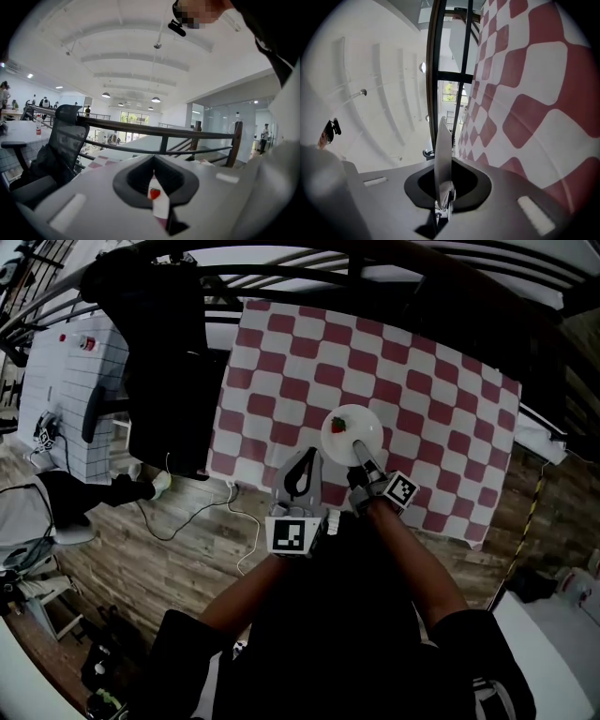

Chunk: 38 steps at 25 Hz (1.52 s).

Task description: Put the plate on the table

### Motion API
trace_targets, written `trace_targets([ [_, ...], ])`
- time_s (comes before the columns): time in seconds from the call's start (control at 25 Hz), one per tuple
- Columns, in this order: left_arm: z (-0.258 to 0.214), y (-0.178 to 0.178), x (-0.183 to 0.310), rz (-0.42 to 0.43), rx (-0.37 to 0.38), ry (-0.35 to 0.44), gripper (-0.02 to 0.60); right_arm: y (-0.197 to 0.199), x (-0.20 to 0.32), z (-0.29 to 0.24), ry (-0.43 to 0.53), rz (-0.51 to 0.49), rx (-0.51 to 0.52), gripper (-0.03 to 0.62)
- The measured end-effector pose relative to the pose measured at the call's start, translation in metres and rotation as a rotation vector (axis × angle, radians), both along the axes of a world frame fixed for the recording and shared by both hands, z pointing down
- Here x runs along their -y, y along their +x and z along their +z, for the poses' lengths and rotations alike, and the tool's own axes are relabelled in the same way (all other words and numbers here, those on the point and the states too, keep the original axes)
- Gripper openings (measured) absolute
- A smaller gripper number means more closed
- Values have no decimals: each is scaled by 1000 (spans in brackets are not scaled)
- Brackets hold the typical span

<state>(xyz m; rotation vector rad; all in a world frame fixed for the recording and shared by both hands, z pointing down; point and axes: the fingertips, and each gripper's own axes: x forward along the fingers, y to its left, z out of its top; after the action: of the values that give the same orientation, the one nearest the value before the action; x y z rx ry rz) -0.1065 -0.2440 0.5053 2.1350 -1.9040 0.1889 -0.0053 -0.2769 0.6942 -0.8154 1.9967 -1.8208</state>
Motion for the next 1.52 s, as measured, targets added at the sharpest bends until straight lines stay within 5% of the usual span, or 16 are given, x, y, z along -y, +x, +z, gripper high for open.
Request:
trace_targets([
  [0.4, 6, 3, 7, -8, 29, -4, 8, -2, 15, 41, 13, -6, -33, 6],
  [0.68, 12, 1, 4, -25, -16, -54, 9, -5, 5, 66, -151, 45, -16, 8],
  [1.28, 5, 17, 11, 41, -72, -27, 9, -14, 5, 79, -230, 18, 13, 7],
  [1.52, 1, 28, 4, 101, -5, -21, 9, -13, 6, 85, -294, 31, -19, 9],
])
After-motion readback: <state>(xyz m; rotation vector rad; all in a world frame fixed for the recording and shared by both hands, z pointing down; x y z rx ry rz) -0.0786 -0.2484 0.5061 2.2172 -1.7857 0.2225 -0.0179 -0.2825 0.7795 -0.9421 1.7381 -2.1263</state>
